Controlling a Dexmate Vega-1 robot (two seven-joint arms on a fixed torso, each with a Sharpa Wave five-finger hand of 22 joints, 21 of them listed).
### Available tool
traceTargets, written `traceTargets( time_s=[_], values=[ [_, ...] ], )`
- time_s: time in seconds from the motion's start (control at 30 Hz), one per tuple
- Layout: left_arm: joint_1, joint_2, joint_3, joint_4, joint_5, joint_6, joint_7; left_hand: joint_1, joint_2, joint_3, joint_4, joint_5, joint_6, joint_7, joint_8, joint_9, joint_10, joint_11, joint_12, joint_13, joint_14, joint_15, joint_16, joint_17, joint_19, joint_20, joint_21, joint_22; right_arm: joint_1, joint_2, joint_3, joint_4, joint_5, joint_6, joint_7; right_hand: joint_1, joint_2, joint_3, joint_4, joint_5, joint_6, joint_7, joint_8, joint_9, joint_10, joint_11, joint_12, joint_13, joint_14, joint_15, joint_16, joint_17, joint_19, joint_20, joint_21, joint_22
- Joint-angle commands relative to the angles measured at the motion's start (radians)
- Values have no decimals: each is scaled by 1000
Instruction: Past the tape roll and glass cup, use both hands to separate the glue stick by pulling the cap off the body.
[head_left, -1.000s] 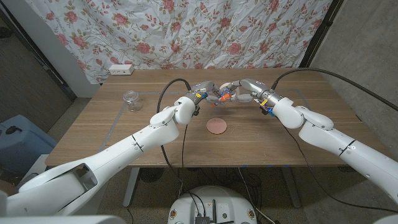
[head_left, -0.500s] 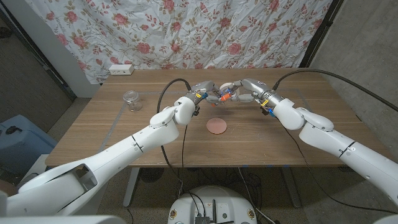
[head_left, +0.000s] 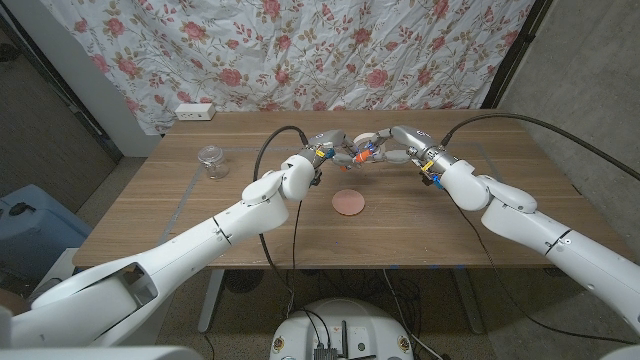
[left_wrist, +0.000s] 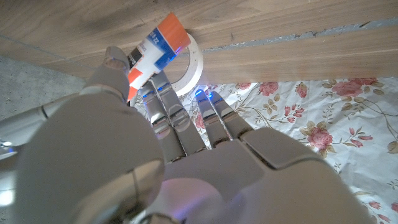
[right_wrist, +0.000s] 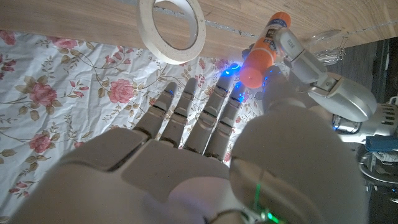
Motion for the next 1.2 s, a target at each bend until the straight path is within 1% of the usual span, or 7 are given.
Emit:
traceTargets(
  time_s=[0.03,0.17,0.47,0.7,0.83,1.1,1.2],
  values=[
    [-3,-3,2,3,4,1,-3,17,22,2,7,4,21,-1,8,3,16,-8,8,3,-1,-138,-1,0,-2,-64,-4,1,-1,8,0,10,6,7,-14,20,1,-4,1,8,19,1,15,3,18,-3,-2,5,15,-143,12,4,12,-1,2,2],
    [-3,-3,1,4,3,-5,-3,17,22,1,7,4,22,-1,8,3,16,-8,8,3,-2,-138,-1,0,-2,-65,-4,1,-2,8,0,11,9,9,-13,33,5,-7,-1,7,35,2,23,5,41,-4,0,11,25,-145,24,8,16,-5,2,2],
    [-8,-6,4,9,7,-8,-4,17,22,0,7,4,21,-2,8,3,15,-8,8,3,-2,-138,-1,0,-2,-65,-4,1,0,10,-1,15,13,17,-13,63,20,-9,-4,5,61,1,38,7,67,-4,0,19,37,-151,41,14,19,-9,0,2],
    [-7,-6,4,11,7,-12,-4,17,23,-1,7,4,21,-2,8,4,15,-8,7,3,-2,-138,-1,0,-3,-65,-4,1,2,13,-3,21,16,23,-14,86,28,-9,-7,4,67,1,44,8,83,-4,3,27,41,-153,51,17,21,-13,0,2],
    [-6,-7,4,11,8,-9,-5,17,23,-1,7,4,20,-2,7,4,15,-8,7,3,-2,-138,-1,0,-3,-65,-4,1,4,15,-3,26,19,29,-15,110,35,-17,-5,1,98,2,63,13,96,-4,4,40,45,-152,66,23,21,-13,-1,1],
    [-8,-9,5,13,9,-5,-7,17,23,-2,7,4,19,-1,7,4,15,-8,7,3,-2,-137,-1,0,-3,-64,-4,1,6,17,-1,37,26,45,-20,128,41,-20,-6,0,105,2,70,15,108,-5,6,47,54,-156,77,27,26,-17,0,1],
    [-8,-10,6,14,11,-3,-6,17,23,-3,7,4,19,-1,7,4,14,-8,6,3,-1,-137,-1,0,-4,-65,-4,1,8,16,-1,44,32,56,-19,137,45,-22,-6,-1,117,3,78,17,114,-5,6,49,58,-157,83,29,33,-19,2,1]
  ],
)
